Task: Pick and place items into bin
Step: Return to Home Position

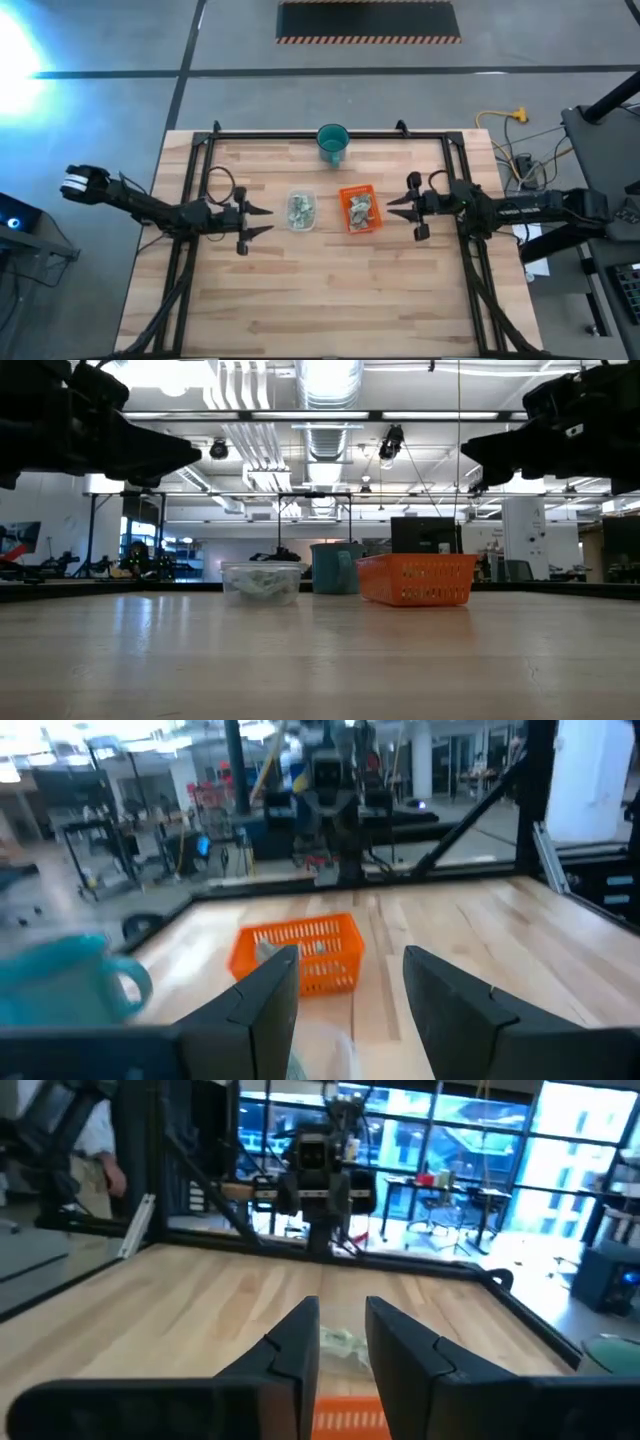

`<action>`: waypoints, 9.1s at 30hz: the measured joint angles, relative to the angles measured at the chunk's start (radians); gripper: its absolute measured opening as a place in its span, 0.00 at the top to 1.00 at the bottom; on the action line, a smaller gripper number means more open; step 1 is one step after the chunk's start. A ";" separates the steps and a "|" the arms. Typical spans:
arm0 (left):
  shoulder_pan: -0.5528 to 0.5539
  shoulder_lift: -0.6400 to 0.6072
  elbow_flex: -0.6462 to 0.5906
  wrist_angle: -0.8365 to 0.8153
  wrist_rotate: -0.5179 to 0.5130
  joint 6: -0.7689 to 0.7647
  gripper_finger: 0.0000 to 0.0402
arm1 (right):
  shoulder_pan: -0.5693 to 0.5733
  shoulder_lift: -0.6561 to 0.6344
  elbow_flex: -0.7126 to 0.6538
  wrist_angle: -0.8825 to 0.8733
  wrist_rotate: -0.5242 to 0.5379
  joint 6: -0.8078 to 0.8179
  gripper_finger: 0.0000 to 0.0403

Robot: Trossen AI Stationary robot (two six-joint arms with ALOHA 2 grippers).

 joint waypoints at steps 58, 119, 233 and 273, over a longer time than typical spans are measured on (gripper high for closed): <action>0.138 -0.788 -0.002 -0.641 0.384 0.127 0.59 | -0.028 -0.847 0.002 -0.734 -0.100 -0.054 0.79; 0.125 -0.863 -0.003 -0.907 0.310 -0.022 0.59 | 0.314 -0.838 -0.002 -0.886 0.347 0.003 0.79; 0.126 -0.641 -0.003 -0.838 0.115 -0.058 0.59 | 0.313 -0.838 -0.002 -0.885 0.346 0.037 0.83; 0.126 -0.642 -0.003 -0.838 0.115 -0.058 0.59 | 0.313 -0.838 -0.002 -0.885 0.346 0.037 0.83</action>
